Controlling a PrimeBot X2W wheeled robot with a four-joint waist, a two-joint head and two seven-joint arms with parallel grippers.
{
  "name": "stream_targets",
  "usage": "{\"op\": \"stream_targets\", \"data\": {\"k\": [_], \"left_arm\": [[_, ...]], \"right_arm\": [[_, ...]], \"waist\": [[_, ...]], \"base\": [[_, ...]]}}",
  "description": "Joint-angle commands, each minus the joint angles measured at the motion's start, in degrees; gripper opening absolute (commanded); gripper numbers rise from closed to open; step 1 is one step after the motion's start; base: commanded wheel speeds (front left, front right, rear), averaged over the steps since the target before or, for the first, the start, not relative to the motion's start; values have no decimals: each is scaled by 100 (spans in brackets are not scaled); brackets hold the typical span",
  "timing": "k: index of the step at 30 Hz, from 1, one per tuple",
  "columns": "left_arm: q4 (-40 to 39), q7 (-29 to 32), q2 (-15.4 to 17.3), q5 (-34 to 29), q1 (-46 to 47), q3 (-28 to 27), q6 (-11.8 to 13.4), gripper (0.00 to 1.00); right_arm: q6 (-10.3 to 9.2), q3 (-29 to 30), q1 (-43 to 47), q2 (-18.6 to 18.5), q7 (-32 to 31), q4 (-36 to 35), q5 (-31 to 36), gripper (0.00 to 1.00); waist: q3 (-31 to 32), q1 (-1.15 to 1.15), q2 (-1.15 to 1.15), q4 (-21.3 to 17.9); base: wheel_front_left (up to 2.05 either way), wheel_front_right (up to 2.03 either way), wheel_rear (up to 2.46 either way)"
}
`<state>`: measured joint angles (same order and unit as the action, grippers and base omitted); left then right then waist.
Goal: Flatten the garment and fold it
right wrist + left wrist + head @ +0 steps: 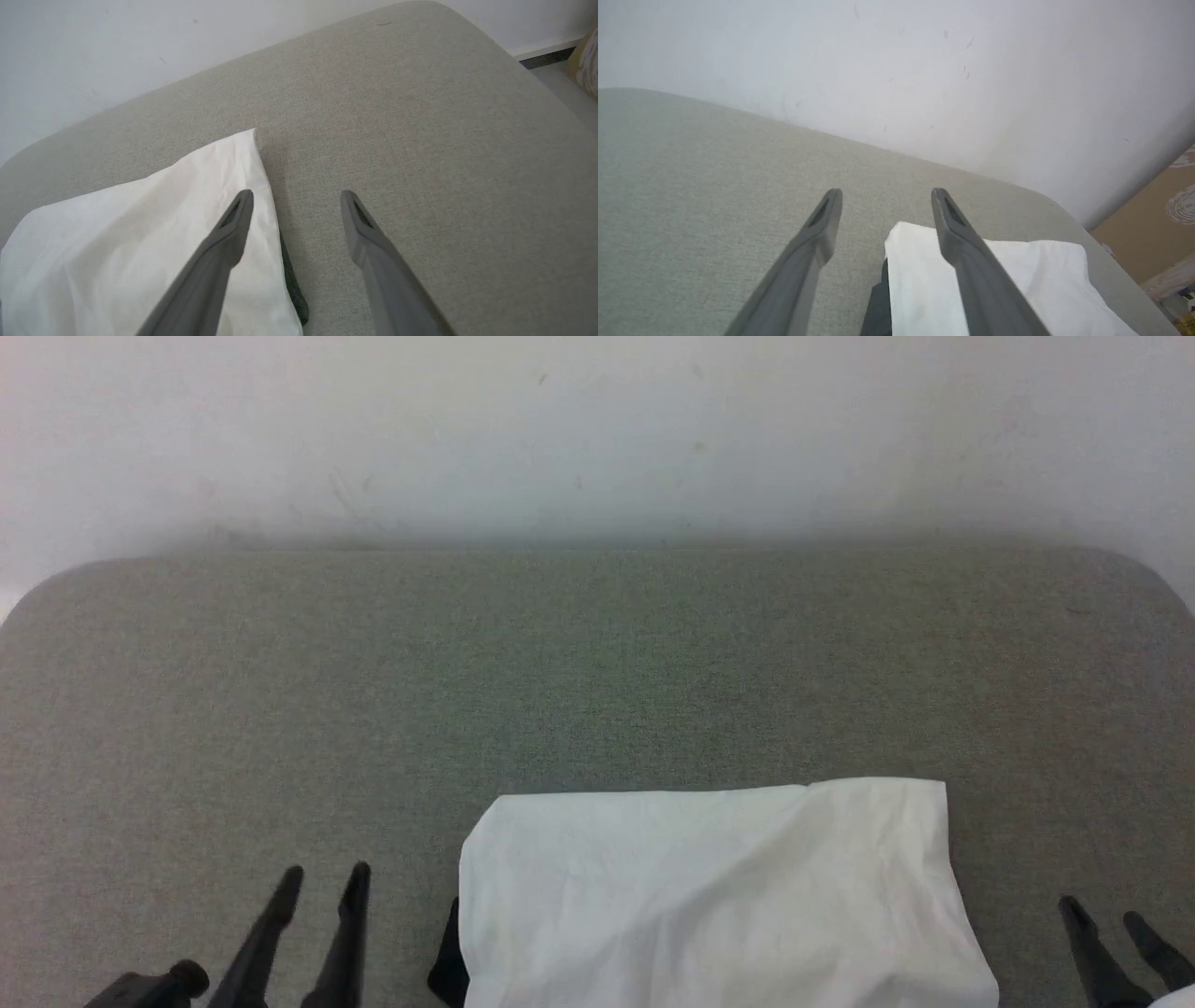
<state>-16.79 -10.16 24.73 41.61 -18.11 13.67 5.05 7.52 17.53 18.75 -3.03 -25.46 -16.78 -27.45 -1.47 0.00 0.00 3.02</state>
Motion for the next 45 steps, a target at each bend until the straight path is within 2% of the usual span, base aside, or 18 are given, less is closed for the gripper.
{"op": "stream_targets", "data": {"k": [1,3,7,12,17,28,29,31,38,45], "left_arm": [[-61,-190,-81,-241,166,-89,125,100],[-121,-374,-223,-585,280,-257,337,100],[-170,-470,-450,-1223,422,-369,495,100],[9,-481,-628,-1614,545,-226,379,100],[154,-483,-739,-1716,671,-203,232,100],[335,-483,-774,-1639,733,-205,35,100],[349,-483,-768,-1629,731,-202,26,100],[378,-465,-755,-1611,725,-190,11,100],[413,-354,-581,-1793,623,-124,60,100],[452,-338,-583,-1828,521,-49,101,100]], "right_arm": [[-3,10,-147,15,64,49,188,100],[-3,-36,-287,15,67,232,307,100],[-3,-281,-540,15,-145,594,601,100],[-3,-506,-859,15,-407,1048,869,100],[-3,-714,-1071,15,-708,1490,1047,100],[-3,-1063,-1286,15,-1299,2333,781,100],[-3,-1112,-1304,15,-1331,2408,750,54],[-3,-1193,-1337,15,-1343,2522,710,0],[-3,-1067,-1485,15,-755,2532,827,0],[-3,-344,-1742,-183,-335,2288,1091,0]], "waist": [[-107,0,0,37],[-198,0,0,51],[-377,0,0,109],[-591,0,0,249],[-710,0,0,391],[-683,0,0,634],[-665,0,0,648],[-612,0,0,673],[-343,0,0,571],[-189,0,0,290]], "base": [[0,0,0],[0,0,0],[0,0,0],[0,0,0],[0,0,0],[0,0,0],[0,0,0],[0,0,0],[0,0,0],[0,0,0]]}}
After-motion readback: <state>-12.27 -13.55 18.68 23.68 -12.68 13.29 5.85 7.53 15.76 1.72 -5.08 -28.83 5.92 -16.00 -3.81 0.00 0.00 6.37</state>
